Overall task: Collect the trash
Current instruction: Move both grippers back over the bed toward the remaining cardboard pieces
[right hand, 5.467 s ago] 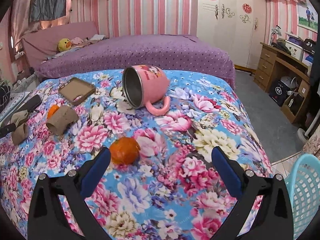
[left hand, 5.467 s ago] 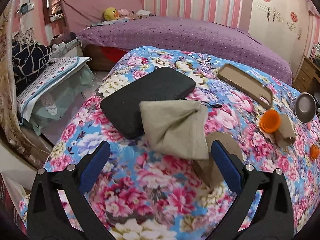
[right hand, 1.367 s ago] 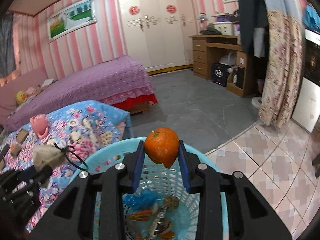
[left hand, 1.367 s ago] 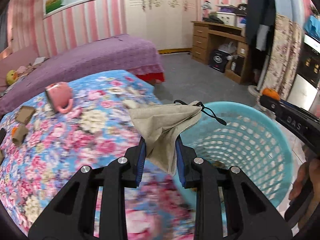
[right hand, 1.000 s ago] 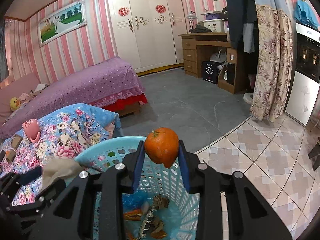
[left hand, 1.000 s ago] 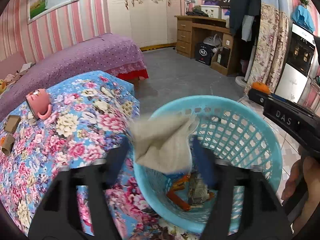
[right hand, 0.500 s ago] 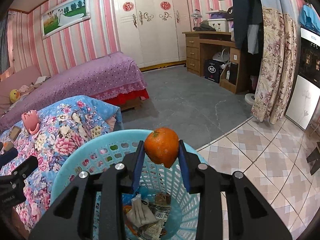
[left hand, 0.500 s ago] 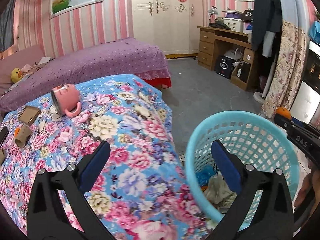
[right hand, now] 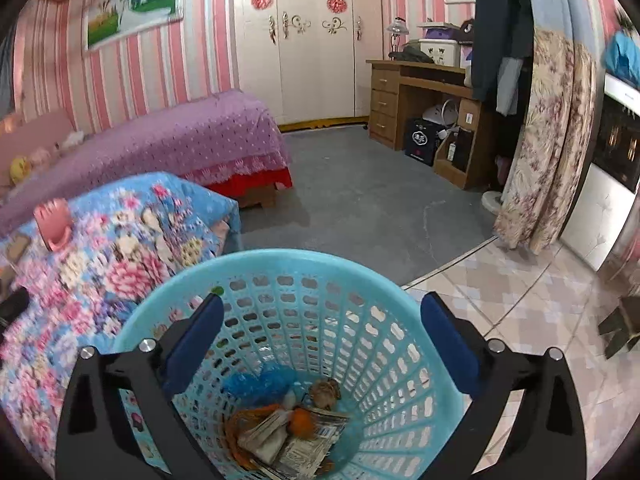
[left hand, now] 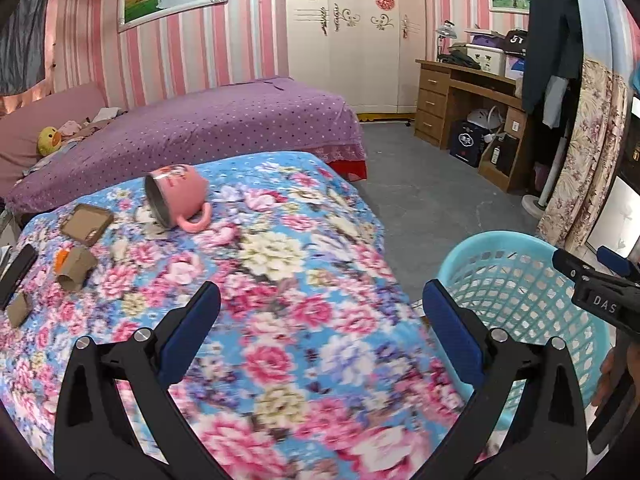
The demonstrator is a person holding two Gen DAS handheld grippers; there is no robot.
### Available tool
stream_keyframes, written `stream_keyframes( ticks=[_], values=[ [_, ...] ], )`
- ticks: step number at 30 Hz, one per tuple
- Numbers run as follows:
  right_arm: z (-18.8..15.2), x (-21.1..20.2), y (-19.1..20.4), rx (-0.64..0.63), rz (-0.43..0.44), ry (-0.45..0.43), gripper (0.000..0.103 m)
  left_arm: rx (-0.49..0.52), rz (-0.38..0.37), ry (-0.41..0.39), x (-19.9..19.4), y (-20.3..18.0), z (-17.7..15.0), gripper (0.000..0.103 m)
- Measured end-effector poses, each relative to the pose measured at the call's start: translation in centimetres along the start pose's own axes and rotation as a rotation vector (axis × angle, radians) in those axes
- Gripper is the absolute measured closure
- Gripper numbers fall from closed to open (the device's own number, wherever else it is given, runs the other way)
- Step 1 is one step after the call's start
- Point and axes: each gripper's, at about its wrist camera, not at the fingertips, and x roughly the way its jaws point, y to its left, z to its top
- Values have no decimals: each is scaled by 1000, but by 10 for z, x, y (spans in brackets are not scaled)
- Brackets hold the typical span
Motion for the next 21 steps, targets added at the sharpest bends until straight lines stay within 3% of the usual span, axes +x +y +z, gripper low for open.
stream_keyframes(
  ticks=[10,18,21],
  values=[
    [12,-26,54,-33,65,-38,5,-37,106,-23,-28,84,0,5],
    [7,-43,144,-124,166,-62,5,-68,225,-25,-47,166,-13,5],
    [4,-47,180,-152,215,-59,5,-97,238,-20,-51,199,-22,5]
  ],
)
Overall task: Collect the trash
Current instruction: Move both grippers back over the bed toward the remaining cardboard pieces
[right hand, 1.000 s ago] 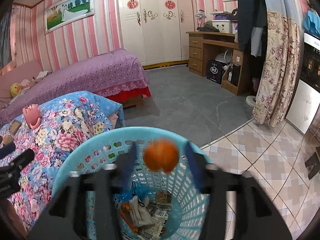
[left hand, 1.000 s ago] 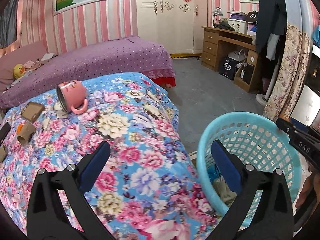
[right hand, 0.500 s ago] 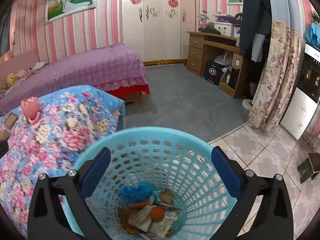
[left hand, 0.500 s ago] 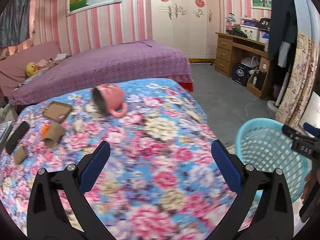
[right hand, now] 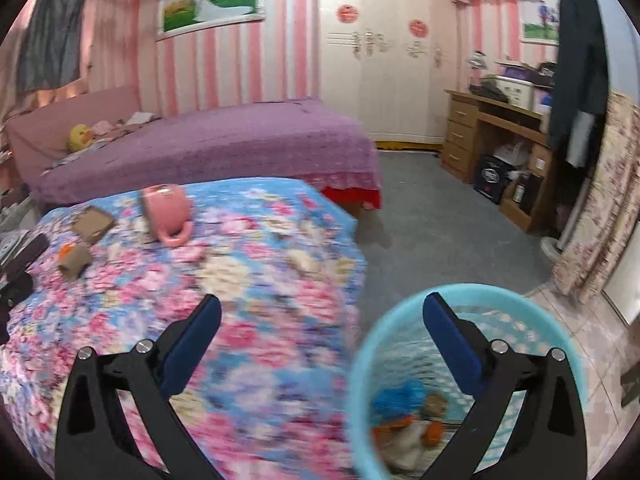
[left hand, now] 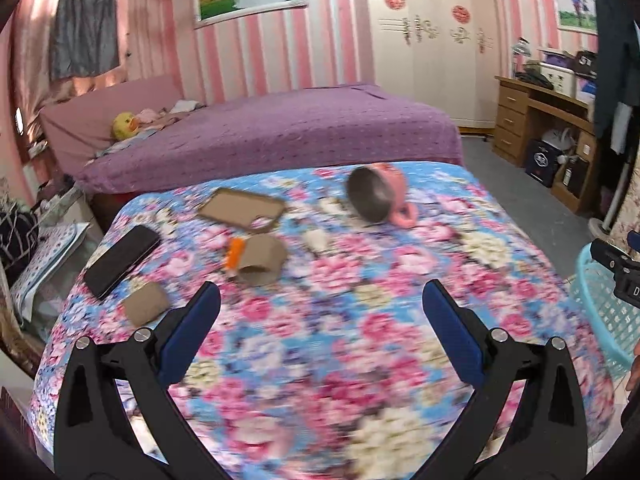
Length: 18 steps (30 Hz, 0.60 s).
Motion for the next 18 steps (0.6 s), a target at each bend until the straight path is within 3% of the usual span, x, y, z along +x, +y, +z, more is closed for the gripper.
stream_keyframes(
  ticks=[10,13,18],
  values=[
    [-5,18,95,-49,120,4,5,-54,73,69,22,99,-22,5],
    [-11,25,115,-60,126,21,5,-38,126,79,31,123,-26,5],
    [-18,37,138,-102,108,50,5,-99,119,152,57,156,-33,5]
  ],
)
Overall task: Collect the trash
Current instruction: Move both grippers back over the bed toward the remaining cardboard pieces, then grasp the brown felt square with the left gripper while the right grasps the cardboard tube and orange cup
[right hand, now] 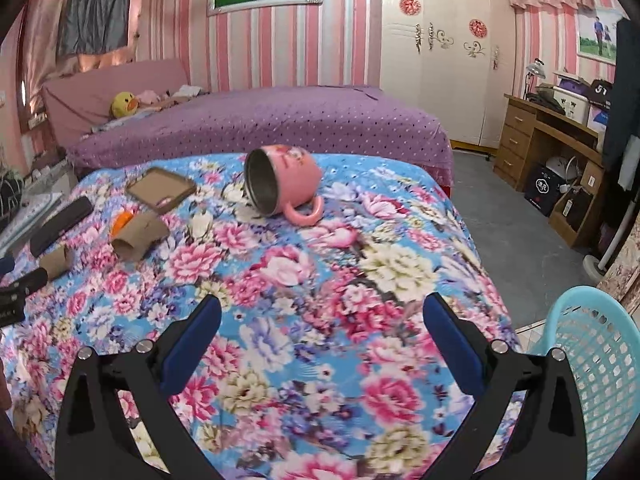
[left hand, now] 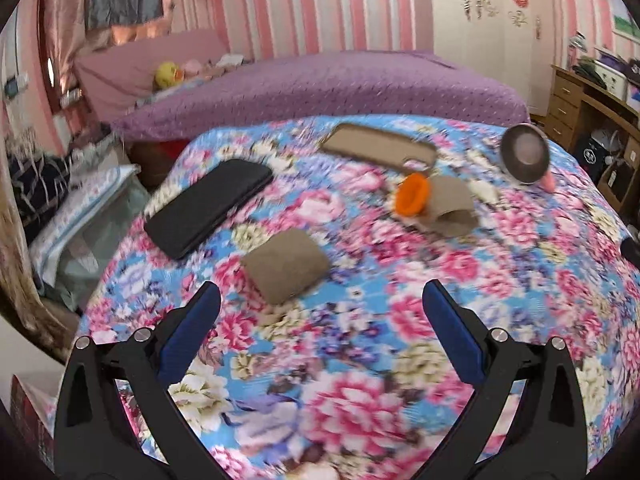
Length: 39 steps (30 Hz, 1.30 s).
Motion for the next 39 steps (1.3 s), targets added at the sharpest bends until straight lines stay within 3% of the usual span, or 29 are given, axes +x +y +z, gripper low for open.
stream_keyframes(
  ticks=[10,15,21,26,39],
  values=[
    [-4,11,9,-21,-15,41,5,-92,12,86,36,30,2,6],
    [0,17,9,-1,-18,52,5,-160,-43,128,53,46,3,12],
    [4,24,14,-11,-6,63,5,-132,-43,149,64,41,6,26],
    [6,28,24,-20,14,66,5,-72,-56,136,64,28,9,43],
    [20,40,79,-93,73,68,5,-28,-38,72,52,36,24,53]
  ],
)
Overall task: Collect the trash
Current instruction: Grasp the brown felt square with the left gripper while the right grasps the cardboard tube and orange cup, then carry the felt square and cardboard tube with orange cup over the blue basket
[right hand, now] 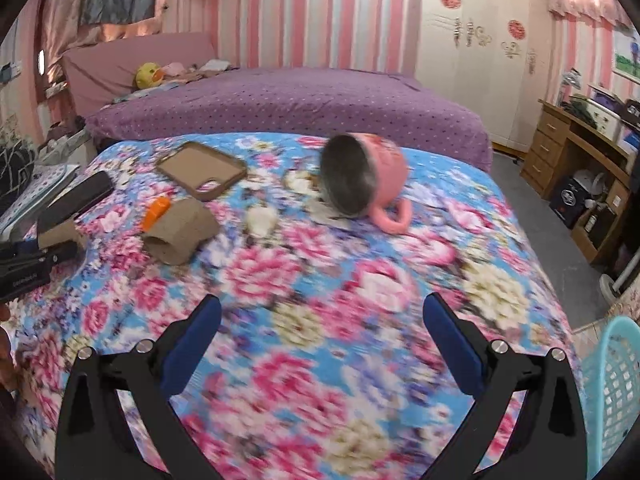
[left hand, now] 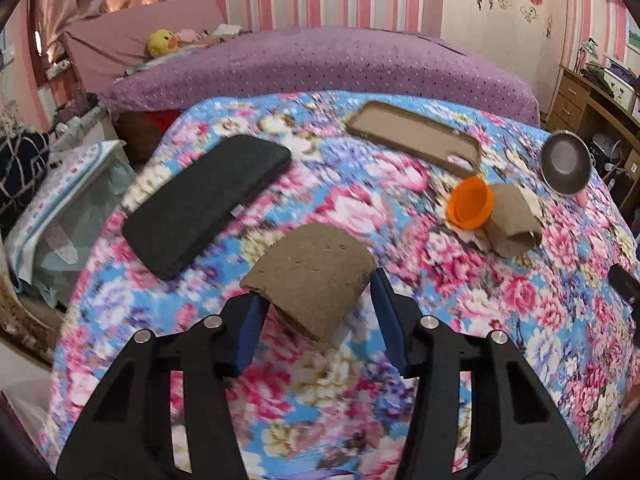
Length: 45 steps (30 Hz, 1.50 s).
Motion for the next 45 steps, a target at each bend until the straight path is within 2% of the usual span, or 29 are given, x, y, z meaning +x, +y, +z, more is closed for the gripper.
stream_keyframes(
  ticks=[9,12,19,21,23,25,27,28,32,40,45],
  values=[
    [34,23,78,-82,60,4,5,-71,21,-6,3,42,14,55],
    [46,37,100,-99,52,19,5,-98,17,-3,4,54,17,55],
    [64,76,117,-16,52,90,6,-95,-2,-11,1,51,22,55],
    [61,83,118,-12,33,109,11,-80,4,-13,0,48,23,55],
    [57,87,117,-6,33,127,21,-77,2,-14,0,47,23,55],
    [53,89,114,8,40,141,25,-82,2,-8,2,48,22,55],
    [52,91,111,28,73,154,32,-92,5,4,5,50,22,55],
    [51,92,110,34,94,160,39,-95,7,7,5,51,21,55],
    [49,91,110,34,136,162,48,-105,21,15,6,54,19,55],
    [46,65,91,26,148,90,51,-108,30,15,0,53,17,55],
    [37,41,60,27,129,67,51,-79,24,11,-6,37,13,55]
  ],
)
